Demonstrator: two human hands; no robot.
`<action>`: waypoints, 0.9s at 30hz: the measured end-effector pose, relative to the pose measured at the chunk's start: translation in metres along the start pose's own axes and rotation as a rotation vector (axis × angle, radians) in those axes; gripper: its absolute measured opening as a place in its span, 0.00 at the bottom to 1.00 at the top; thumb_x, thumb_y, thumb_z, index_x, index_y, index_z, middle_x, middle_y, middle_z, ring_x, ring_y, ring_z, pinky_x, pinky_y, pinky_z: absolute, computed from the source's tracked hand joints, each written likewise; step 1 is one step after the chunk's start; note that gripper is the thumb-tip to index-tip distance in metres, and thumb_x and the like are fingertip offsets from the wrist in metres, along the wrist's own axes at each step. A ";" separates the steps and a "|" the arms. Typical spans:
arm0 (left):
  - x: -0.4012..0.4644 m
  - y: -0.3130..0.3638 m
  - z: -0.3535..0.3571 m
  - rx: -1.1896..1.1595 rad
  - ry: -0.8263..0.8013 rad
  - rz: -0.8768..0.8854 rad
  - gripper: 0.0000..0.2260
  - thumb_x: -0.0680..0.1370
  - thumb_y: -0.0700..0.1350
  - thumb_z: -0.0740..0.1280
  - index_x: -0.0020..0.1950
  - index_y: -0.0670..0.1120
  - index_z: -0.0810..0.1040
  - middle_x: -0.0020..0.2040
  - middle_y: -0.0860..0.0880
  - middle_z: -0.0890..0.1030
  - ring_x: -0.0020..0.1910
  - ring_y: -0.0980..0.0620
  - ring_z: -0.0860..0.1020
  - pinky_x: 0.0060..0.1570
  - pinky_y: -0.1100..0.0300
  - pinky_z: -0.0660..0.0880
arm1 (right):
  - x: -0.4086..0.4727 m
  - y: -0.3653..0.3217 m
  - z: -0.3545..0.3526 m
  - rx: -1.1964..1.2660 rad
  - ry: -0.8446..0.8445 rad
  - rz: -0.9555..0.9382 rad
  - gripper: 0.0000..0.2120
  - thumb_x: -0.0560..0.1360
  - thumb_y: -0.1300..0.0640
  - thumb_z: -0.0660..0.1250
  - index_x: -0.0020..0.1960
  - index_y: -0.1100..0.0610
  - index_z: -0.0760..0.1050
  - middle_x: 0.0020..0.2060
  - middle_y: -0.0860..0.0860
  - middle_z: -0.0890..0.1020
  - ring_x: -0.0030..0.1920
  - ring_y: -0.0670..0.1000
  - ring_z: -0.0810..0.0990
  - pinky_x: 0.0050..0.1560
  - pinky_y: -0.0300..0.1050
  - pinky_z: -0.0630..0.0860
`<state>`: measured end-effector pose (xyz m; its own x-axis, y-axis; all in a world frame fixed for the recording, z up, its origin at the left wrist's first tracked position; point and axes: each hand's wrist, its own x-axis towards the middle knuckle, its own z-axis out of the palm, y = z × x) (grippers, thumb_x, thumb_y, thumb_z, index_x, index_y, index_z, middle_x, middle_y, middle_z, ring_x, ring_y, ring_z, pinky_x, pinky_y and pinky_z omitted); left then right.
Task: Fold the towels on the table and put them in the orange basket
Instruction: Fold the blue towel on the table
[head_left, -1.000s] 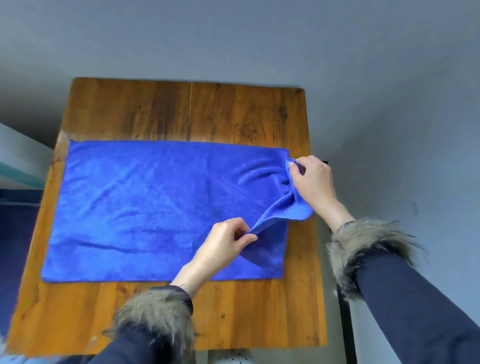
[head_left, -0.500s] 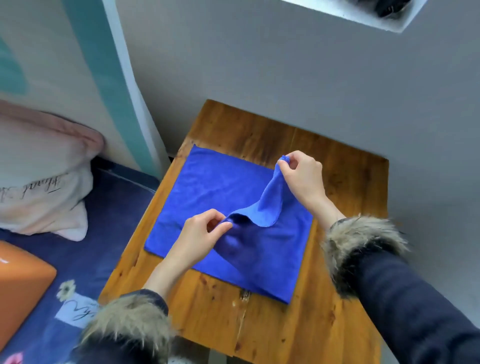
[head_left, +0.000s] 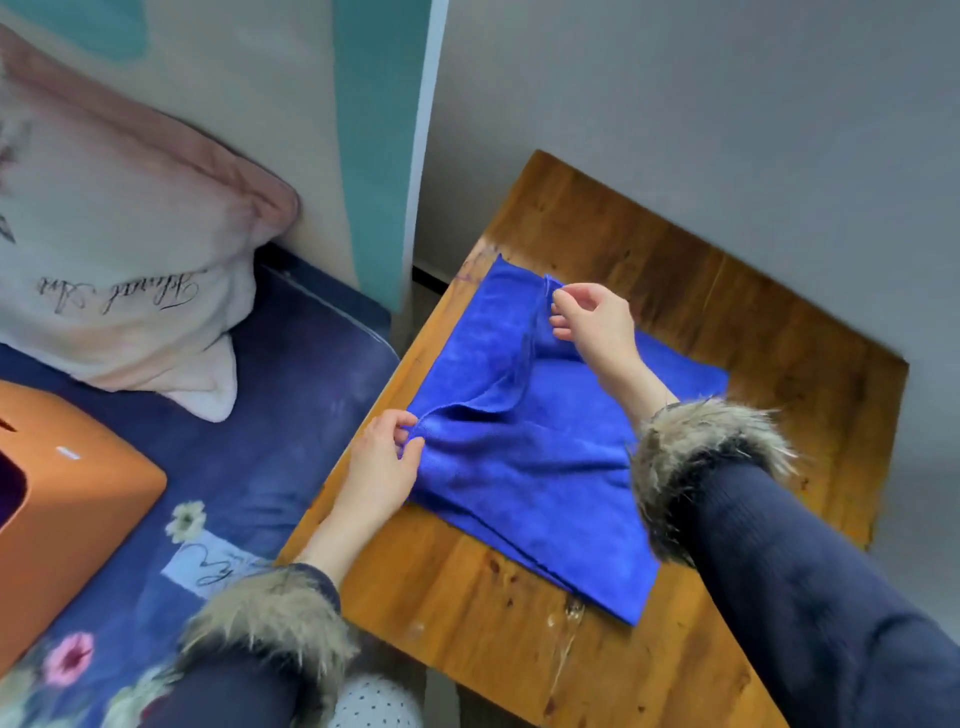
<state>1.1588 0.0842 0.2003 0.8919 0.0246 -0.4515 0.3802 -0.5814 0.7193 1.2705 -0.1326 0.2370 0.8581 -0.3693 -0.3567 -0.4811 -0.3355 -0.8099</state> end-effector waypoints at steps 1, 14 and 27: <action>0.002 -0.007 0.005 0.060 0.003 -0.015 0.13 0.78 0.39 0.63 0.62 0.43 0.71 0.55 0.47 0.72 0.55 0.47 0.73 0.57 0.62 0.68 | 0.002 0.008 0.005 -0.046 -0.017 0.021 0.10 0.76 0.55 0.61 0.53 0.57 0.76 0.48 0.53 0.81 0.44 0.50 0.81 0.51 0.47 0.79; -0.012 -0.028 0.089 0.746 -0.202 0.387 0.35 0.64 0.51 0.77 0.68 0.44 0.71 0.68 0.38 0.70 0.66 0.37 0.71 0.54 0.37 0.73 | -0.017 0.133 -0.028 -0.911 -0.209 0.002 0.32 0.78 0.49 0.61 0.76 0.52 0.50 0.77 0.51 0.45 0.76 0.54 0.44 0.71 0.64 0.53; 0.018 0.009 0.101 1.105 -0.399 0.362 0.39 0.77 0.53 0.65 0.77 0.49 0.40 0.77 0.43 0.39 0.76 0.44 0.39 0.71 0.40 0.47 | -0.090 0.161 -0.061 -0.975 -0.226 0.540 0.46 0.72 0.46 0.69 0.76 0.51 0.41 0.75 0.59 0.48 0.72 0.61 0.59 0.61 0.61 0.69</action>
<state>1.1536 -0.0029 0.1454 0.6916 -0.4188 -0.5885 -0.4583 -0.8842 0.0906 1.1047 -0.2064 0.1667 0.4609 -0.5387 -0.7052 -0.6473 -0.7477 0.1480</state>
